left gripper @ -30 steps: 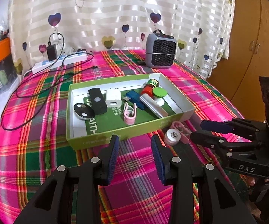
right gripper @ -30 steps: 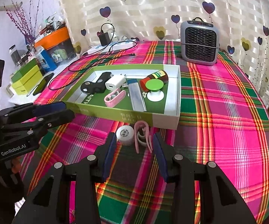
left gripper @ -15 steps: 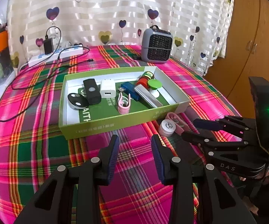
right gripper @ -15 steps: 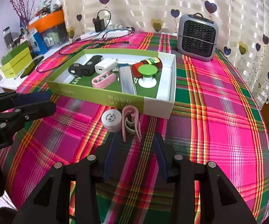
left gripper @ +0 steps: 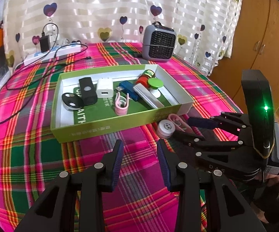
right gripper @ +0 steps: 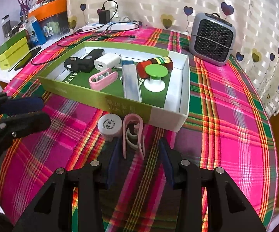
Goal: Organize rigid objects
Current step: 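Grasp the pink earphone hook with the right gripper while the left gripper grasps the white round container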
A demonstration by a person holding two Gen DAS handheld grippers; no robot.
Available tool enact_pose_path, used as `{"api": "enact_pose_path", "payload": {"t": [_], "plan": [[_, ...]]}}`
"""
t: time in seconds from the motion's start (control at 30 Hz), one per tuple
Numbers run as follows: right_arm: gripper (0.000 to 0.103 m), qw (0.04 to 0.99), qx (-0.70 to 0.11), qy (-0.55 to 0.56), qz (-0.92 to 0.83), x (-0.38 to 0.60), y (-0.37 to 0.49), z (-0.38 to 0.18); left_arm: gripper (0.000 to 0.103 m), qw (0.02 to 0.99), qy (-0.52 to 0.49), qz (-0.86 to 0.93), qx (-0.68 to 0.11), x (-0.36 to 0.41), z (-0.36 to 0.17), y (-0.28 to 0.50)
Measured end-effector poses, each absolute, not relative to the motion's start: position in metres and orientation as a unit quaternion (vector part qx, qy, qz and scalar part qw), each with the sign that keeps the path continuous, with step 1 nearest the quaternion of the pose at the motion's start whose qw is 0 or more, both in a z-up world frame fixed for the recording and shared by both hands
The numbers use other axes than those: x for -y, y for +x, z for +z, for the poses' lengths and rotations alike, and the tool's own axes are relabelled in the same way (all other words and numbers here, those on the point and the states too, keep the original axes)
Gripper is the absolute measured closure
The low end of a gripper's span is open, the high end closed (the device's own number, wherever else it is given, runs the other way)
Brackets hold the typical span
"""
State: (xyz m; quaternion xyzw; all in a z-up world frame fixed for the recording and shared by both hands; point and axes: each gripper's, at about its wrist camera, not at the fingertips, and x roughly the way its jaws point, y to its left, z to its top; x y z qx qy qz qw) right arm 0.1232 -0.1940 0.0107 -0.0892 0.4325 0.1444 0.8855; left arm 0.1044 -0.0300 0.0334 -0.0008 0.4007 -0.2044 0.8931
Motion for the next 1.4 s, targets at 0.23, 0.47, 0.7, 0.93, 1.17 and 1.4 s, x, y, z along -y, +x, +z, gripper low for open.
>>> {"api": "enact_pose_path", "payload": {"t": [0.23,0.47,0.7,0.93,1.17,1.4], "plan": [[0.064,0.884,-0.435,-0.071,0.154,0.201,0.126,0.010,0.068,0.887,-0.001,-0.215,-0.409,0.040,0.030,0.109],[0.077,0.884,-0.431,-0.073,0.164,0.203,0.124,0.011,0.068,0.881,0.005,-0.226,-0.416,0.056,0.025,0.115],[0.080,0.884,-0.431,-0.075,0.163,0.211,0.119,0.011,0.068,0.878,0.025,-0.222,-0.423,0.072,0.019,0.122],[0.080,0.887,-0.433,-0.063,0.148,0.227,0.114,0.012,0.068,0.880,0.058,-0.213,-0.420,0.090,0.014,0.128],[0.080,0.887,-0.433,-0.064,0.147,0.231,0.110,0.012,0.068,0.875,0.048,-0.212,-0.432,0.096,0.009,0.139],[0.080,0.887,-0.432,-0.062,0.148,0.232,0.110,0.012,0.068,0.873,0.044,-0.211,-0.438,0.099,0.006,0.144]]}}
